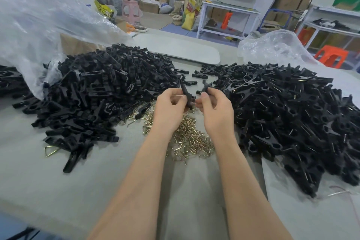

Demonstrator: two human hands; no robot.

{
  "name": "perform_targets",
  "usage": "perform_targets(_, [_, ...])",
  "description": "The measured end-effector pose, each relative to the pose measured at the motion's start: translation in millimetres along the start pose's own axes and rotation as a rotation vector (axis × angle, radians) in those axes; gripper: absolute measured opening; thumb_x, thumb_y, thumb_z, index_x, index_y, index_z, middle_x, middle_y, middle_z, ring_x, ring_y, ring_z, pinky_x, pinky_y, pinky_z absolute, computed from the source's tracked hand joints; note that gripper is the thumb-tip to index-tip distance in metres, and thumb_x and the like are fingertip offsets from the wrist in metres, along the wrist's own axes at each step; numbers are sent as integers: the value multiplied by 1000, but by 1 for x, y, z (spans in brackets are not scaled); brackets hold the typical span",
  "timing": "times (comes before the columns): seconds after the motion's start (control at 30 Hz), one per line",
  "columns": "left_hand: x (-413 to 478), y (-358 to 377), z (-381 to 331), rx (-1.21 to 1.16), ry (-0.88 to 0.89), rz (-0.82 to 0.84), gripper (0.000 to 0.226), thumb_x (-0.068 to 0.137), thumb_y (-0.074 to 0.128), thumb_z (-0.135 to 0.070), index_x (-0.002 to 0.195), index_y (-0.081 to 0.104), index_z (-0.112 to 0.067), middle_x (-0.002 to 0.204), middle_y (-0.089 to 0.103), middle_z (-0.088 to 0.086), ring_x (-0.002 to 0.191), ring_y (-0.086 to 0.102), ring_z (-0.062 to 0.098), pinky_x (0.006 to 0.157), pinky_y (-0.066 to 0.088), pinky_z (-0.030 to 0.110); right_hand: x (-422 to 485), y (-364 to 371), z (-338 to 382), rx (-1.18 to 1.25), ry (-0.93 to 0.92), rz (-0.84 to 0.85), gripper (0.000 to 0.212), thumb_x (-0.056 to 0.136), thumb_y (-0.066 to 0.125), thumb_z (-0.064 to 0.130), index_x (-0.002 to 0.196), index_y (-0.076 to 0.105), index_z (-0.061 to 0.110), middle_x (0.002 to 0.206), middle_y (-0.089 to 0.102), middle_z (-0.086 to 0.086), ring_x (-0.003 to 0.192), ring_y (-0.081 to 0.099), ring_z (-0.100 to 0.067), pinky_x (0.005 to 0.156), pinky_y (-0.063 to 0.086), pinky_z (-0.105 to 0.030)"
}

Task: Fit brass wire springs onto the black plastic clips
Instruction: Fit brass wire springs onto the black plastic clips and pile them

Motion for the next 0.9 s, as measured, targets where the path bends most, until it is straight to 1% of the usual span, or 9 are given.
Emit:
perform_targets(0.07, [0, 0, 1, 16, 18, -17, 12, 92, 57, -6, 101, 61, -11, 90, 70, 5, 85, 68, 17, 83, 57, 32, -3, 5, 2, -89, -55, 29, 17, 95, 54, 15, 109, 62, 17, 88, 63, 16, 84, 61, 0, 79, 46, -9])
perform_targets(0.17, [1, 1, 2, 52, 61, 2, 17, 92, 56, -6, 105, 63, -14, 86, 70, 1, 87, 68, 15, 89, 54, 39, -6, 8, 1, -189, -90, 28, 18, 94, 56, 17, 109, 65, 13, 101, 65, 2, 95, 60, -11, 87, 45, -20])
perform_targets(0.23, [1, 1, 2, 125, 115, 17, 35, 93, 54, -10, 127, 56, -18, 86, 72, -5, 88, 67, 11, 90, 52, 29, -5, 7, 0, -197, -78, 1, 17, 93, 57, 19, 107, 65, 13, 103, 64, -2, 95, 59, -13, 88, 46, -24])
perform_targets(0.3, [0, 0, 2, 212, 182, 45, 49, 94, 51, -9, 138, 45, -30, 78, 71, -12, 80, 66, 6, 79, 50, 15, -3, 5, -1, -164, -49, -17, 15, 92, 59, 19, 105, 67, 14, 97, 66, 2, 88, 60, -7, 82, 46, -15])
perform_targets(0.37, [-1, 1, 1, 225, 204, 110, 49, 94, 48, -4, 132, 50, -34, 85, 73, -10, 81, 67, 11, 81, 53, 22, 0, 2, -2, -110, -4, -24, 13, 92, 60, 18, 101, 68, 14, 84, 65, 12, 79, 60, 1, 75, 45, -9])
perform_targets(0.43, [-2, 2, 1, 245, 193, 142, 43, 93, 50, -1, 125, 59, -29, 97, 71, -4, 92, 67, 13, 90, 53, 33, 3, 0, -2, -46, 46, -12, 12, 92, 61, 17, 100, 68, 14, 80, 64, 14, 77, 60, 0, 77, 49, -17])
perform_targets(0.5, [-4, 3, 1, 266, 198, 137, 36, 91, 54, -4, 120, 63, -25, 94, 69, -5, 94, 67, 14, 91, 52, 30, 5, -1, -3, 28, 100, 13, 18, 92, 60, 16, 105, 69, 7, 84, 67, 6, 81, 63, -6, 82, 52, -27])
perform_targets(0.67, [-2, -1, 0, 354, 262, 31, 4, 89, 63, -22, 90, 64, -26, 84, 65, -8, 79, 59, 8, 71, 44, 13, 6, -5, -2, 209, 162, 86, 14, 93, 55, 5, 103, 63, 12, 84, 67, 2, 69, 64, 0, 69, 52, -14])
perform_targets(0.9, [-2, -1, -3, 327, 207, 124, 12, 94, 56, -24, 101, 65, -25, 95, 67, -9, 92, 62, 11, 82, 46, 25, 5, -7, 2, 65, 65, 76, 25, 91, 59, 5, 114, 67, 8, 94, 67, 7, 94, 65, -10, 93, 51, -29])
Point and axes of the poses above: each hand's wrist, its own x-axis towards the middle knuckle, its own y-axis out of the palm, z = x × y, the point moved 1 cm from there along x, towards the middle knuckle
